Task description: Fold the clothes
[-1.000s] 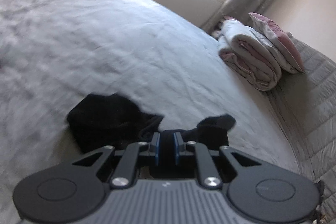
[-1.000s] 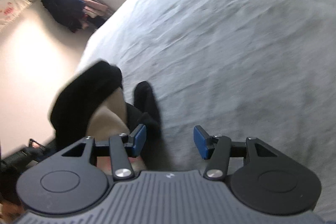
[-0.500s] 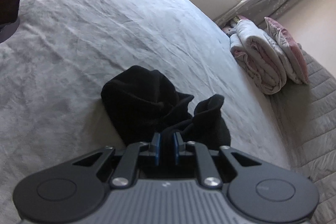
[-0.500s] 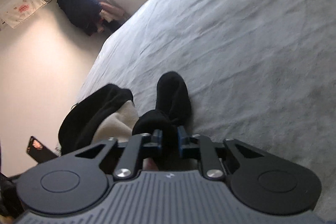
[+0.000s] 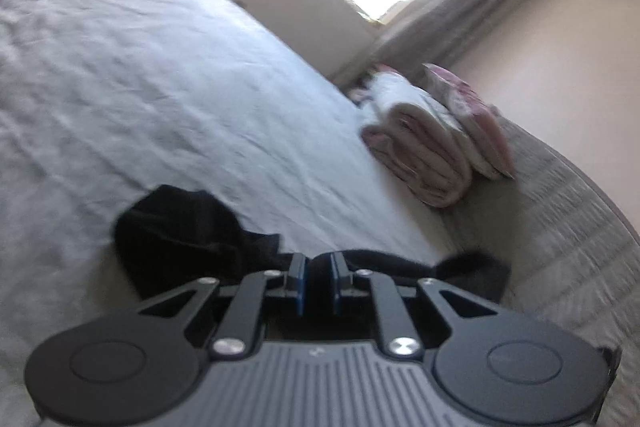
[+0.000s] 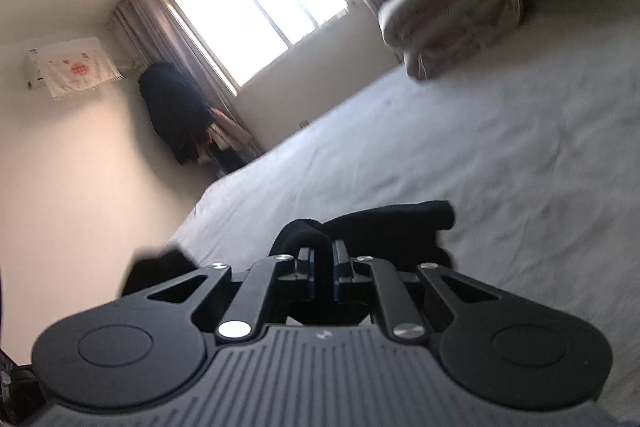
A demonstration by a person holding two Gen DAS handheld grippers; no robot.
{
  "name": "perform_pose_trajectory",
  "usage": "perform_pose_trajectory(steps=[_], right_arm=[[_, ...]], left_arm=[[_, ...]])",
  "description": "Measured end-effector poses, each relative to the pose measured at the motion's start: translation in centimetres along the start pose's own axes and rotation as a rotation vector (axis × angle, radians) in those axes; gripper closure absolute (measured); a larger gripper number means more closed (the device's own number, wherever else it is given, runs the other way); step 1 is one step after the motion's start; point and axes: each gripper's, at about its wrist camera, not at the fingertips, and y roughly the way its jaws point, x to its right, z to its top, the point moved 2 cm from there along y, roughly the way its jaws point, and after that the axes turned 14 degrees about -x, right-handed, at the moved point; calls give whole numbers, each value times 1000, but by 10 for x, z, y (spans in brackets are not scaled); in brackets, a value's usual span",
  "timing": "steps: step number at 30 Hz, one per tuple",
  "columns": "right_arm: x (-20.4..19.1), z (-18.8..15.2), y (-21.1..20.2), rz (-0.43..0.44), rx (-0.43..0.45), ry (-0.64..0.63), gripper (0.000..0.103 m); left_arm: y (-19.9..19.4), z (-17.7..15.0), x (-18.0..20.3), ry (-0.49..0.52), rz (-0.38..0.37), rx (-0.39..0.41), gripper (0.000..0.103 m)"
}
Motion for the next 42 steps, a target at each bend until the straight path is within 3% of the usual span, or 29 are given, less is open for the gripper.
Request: perform_pose_trajectory(steps=[10,13,17,19,23,31,35,38,40,41,42], right_arm=[[28,16,-31,13,77,45,93],[30,15,-34,22,70,57,93],[29,12,-35,64,36,80,93],[25,11,-34,97,15,94,93],[13,11,-28,189,-51,105,92],[-5,10,-14,371,-176,191,92],[-15,13,-5,478,-247,214,92],[-24,13,3,545,-303,236,92],[-30,13,8,563,-327,238,91],[-32,14,10,562,-334,231,91],[-35,15,11,555,-339,220,91]], left_arm=[[15,-24,37,229,-74,-84,85],[25,-25,37,224,-77,-120,63],[37,-26,43,232,-99,-138,46],[42,-29,52,264,-115,-140,39],[48,-38,74,362,-132,-113,11],[56,-56,102,559,-79,-101,7],[61,-60,104,585,-40,-95,7],[60,-60,103,576,-15,-71,11],[58,-57,100,549,-5,-58,48],[58,-55,98,525,1,-60,80],[57,-53,96,501,7,-62,96]])
